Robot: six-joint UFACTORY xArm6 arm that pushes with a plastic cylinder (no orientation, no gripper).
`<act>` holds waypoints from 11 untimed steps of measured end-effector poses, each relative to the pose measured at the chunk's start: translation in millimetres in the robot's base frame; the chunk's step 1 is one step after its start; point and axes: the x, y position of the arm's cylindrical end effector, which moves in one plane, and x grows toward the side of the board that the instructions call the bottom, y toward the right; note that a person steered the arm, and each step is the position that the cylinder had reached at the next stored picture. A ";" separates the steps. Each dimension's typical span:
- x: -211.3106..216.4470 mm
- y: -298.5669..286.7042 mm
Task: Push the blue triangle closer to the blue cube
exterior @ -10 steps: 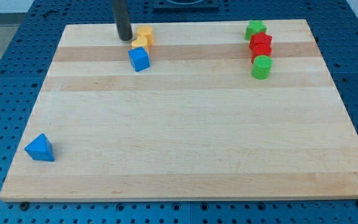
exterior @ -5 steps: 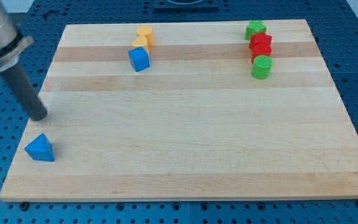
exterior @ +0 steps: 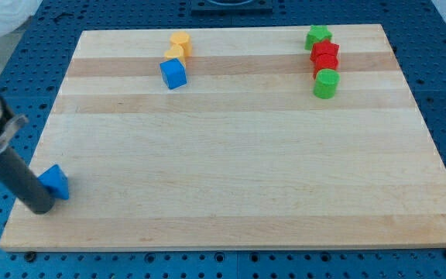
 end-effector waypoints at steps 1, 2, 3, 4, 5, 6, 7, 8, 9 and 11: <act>-12.2 8.0; -18.7 -10.7; -24.2 -25.5; -28.8 -5.0; -35.1 26.5; -55.3 34.2; -55.6 18.4; -63.1 11.8; -78.5 11.6; -108.1 11.5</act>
